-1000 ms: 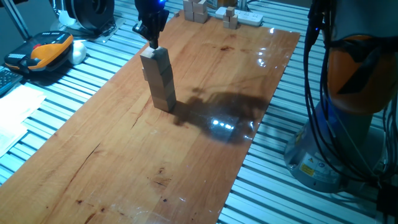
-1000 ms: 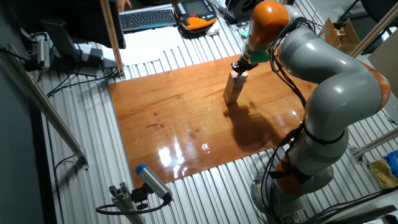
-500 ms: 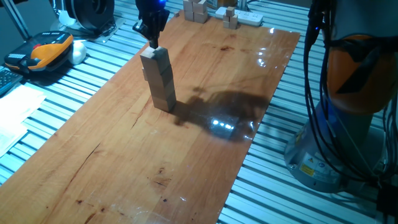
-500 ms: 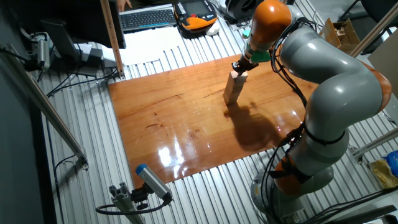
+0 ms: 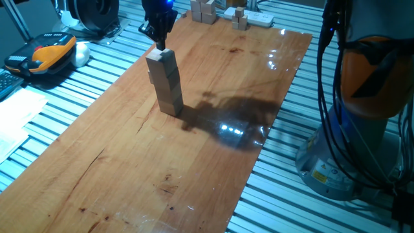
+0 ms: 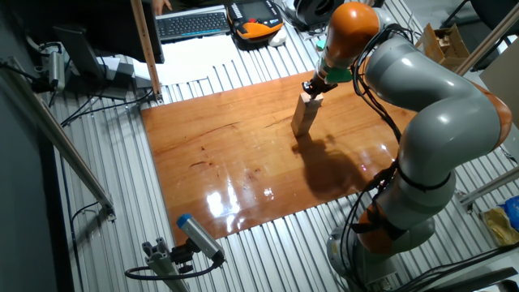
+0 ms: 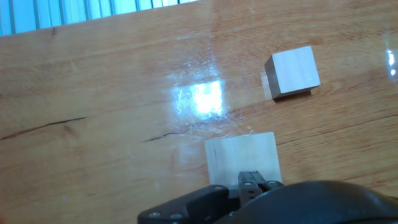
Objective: Stack the blocks in a vertical line of five
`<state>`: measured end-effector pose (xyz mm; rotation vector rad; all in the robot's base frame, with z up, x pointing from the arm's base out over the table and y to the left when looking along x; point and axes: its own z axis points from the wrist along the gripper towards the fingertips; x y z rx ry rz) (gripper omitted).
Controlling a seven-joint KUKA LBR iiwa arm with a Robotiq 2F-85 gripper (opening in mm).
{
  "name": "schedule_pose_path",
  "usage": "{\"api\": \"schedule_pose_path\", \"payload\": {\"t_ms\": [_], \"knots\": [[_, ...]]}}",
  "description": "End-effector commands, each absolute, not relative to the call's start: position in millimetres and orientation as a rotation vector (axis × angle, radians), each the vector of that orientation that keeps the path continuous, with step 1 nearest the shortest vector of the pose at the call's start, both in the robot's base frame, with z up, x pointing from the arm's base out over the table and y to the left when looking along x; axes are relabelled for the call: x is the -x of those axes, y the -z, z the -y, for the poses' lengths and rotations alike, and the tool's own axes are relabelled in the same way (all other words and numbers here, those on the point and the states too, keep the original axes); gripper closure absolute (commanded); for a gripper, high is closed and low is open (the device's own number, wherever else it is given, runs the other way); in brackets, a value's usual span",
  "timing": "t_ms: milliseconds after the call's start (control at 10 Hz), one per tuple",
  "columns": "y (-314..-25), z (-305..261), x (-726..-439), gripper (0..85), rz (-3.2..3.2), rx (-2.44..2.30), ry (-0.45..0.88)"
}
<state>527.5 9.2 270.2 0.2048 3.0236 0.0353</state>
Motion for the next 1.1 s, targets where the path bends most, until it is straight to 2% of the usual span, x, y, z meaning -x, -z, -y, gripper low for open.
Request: {"api": "schedule_pose_path", "payload": {"t_ms": [0, 1000], "knots": [[-270.0, -9.0, -527.6, 85.0, -3.024, -0.203, -0.036], [-269.7, -8.8, -527.9, 85.0, -3.061, -0.29, -0.015]]}}
